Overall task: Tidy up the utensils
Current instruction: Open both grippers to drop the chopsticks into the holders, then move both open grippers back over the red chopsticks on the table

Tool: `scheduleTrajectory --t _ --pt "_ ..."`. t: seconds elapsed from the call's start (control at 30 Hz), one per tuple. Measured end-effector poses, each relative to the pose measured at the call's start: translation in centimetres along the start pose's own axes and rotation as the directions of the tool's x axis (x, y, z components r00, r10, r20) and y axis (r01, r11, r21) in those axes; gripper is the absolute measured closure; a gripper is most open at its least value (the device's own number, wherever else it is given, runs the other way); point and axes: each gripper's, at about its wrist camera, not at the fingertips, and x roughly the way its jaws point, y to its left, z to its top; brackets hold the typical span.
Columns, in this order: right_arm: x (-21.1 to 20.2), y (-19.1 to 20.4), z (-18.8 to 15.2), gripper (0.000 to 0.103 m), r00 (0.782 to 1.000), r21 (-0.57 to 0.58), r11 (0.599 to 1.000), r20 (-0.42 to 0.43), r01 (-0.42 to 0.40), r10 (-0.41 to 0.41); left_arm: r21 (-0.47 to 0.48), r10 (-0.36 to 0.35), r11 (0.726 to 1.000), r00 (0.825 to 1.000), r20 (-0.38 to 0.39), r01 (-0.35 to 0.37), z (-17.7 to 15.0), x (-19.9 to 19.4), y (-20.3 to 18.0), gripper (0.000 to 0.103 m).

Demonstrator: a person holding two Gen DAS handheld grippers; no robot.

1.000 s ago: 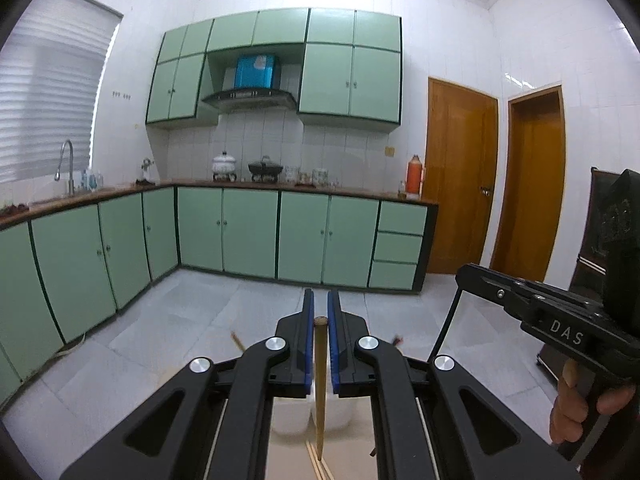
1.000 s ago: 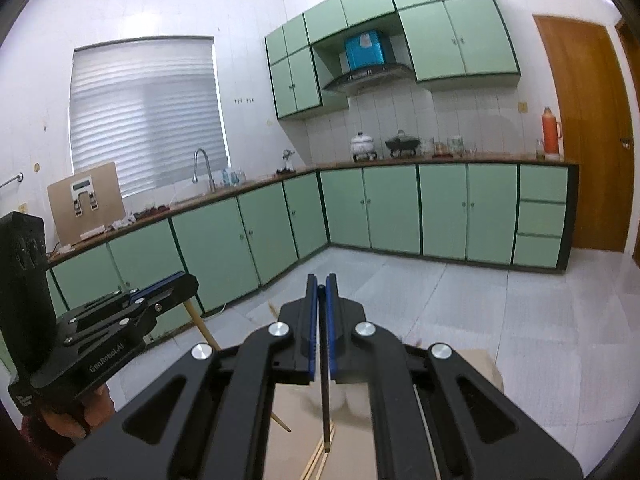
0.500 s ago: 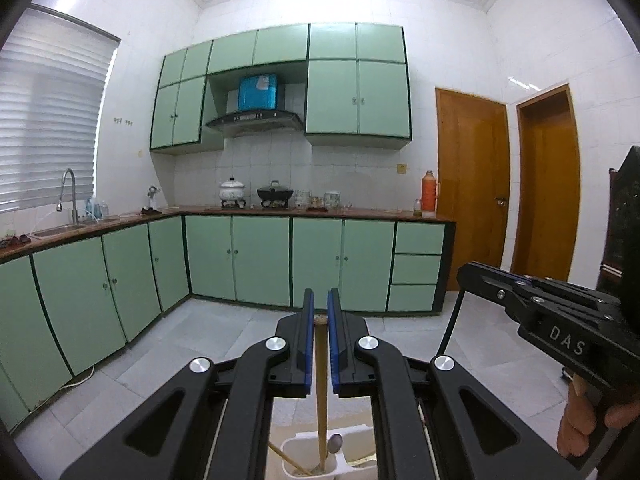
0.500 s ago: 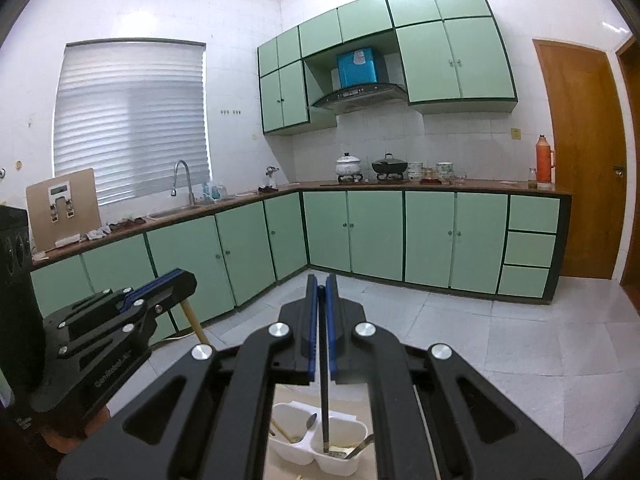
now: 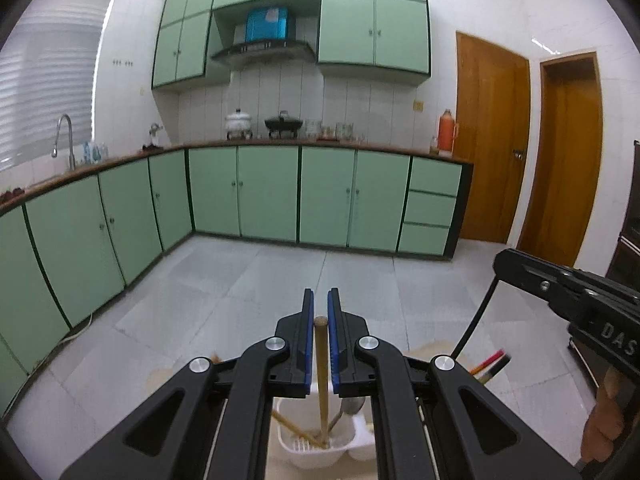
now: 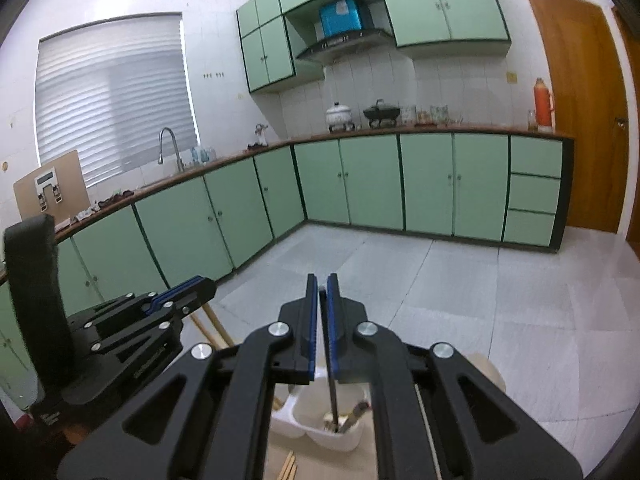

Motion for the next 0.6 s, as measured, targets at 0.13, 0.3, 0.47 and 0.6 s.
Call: scheduleTrajectory --t 0.13,0.3,0.47,0.6 --pt "-1.0 0.1 -0.6 0.092 1.0 -0.001 1.0 0.007 0.014 -0.014 -0.019 -0.001 1.0 1.0 -0.006 0.001 -0.7 -0.8 0.4 0.079" --pt "-4.8 0.0 -0.3 0.075 0.996 0.016 1.0 0.085 0.024 -0.025 -0.029 0.0 1.0 0.999 0.039 0.001 -0.9 -4.5 0.7 0.07" --pt "-9.1 0.1 -1.4 0.045 0.987 0.029 0.999 0.155 0.036 -0.04 -0.041 -0.002 0.999 0.997 0.078 0.005 -1.6 -8.6 0.9 0.057" --pt "-11.8 0.9 -4.2 0.03 0.984 0.022 0.998 0.17 0.051 -0.054 -0.06 -0.012 0.998 0.997 0.08 0.017 -3.7 -11.5 0.9 0.05"
